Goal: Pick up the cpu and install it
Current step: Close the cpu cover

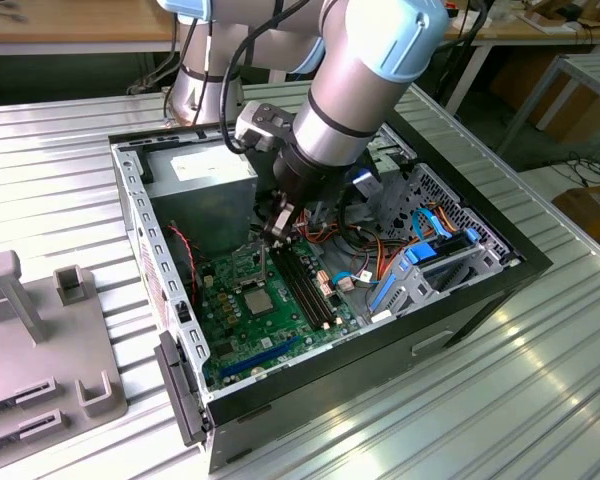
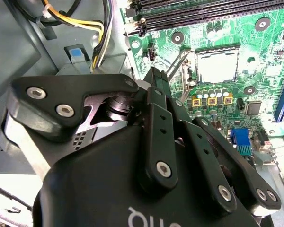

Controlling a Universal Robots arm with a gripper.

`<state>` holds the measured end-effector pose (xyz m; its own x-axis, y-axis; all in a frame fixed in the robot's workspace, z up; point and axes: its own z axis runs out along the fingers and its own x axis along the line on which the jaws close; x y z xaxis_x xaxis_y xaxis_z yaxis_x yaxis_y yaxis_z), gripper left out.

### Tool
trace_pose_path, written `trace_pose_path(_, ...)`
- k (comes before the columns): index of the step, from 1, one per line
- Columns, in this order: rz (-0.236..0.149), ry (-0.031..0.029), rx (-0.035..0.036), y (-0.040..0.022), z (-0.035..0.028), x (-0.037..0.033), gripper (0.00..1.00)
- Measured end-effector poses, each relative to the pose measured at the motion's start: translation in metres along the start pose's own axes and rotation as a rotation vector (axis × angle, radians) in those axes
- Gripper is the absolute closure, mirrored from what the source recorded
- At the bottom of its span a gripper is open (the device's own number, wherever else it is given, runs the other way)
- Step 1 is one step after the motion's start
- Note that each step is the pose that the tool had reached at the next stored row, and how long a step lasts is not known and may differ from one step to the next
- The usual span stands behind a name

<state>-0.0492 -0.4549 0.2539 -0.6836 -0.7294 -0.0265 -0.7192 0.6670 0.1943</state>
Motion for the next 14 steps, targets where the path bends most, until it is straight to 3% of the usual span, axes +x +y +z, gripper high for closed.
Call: trace_pose_path(14, -0.026, 0.0025, -0.0032, -0.0006, -0.003, 0.0012, 0.89)
